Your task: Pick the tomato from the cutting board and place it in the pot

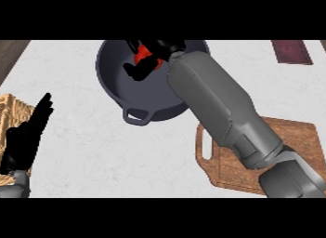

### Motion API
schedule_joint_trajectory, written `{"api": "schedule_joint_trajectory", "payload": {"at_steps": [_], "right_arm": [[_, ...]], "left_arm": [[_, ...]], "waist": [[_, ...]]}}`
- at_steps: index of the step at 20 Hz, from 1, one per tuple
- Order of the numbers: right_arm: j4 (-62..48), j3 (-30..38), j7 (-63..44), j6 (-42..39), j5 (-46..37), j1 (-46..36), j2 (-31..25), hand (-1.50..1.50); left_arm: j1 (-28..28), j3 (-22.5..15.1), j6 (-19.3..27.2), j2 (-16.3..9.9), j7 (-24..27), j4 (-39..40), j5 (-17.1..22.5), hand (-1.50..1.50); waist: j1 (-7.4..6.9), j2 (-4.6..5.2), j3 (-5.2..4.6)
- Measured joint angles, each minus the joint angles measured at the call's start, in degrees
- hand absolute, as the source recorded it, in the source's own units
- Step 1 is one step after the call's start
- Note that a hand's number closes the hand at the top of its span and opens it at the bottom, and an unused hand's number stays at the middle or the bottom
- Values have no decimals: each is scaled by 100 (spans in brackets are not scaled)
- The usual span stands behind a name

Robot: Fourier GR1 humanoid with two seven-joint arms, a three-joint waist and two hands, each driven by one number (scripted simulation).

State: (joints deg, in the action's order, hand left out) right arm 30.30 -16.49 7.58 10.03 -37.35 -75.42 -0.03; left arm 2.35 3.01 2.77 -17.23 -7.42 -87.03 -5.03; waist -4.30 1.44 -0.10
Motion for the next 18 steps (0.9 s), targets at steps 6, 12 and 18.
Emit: {"api": "schedule_joint_trajectory", "payload": {"at_steps": [6,12,18], "right_arm": [[-869,75,291,98,285,-223,3,-150],[-1328,308,590,-119,838,-247,3,-150],[-1488,618,1109,-101,1316,-276,3,-150]], "left_arm": [[227,-72,-50,17,-34,76,-53,0],[355,-164,-60,67,-105,57,-116,0],[340,-86,-157,0,-59,61,-45,0]], "waist": [[-191,59,-1],[-323,89,2],[-345,98,5]]}}
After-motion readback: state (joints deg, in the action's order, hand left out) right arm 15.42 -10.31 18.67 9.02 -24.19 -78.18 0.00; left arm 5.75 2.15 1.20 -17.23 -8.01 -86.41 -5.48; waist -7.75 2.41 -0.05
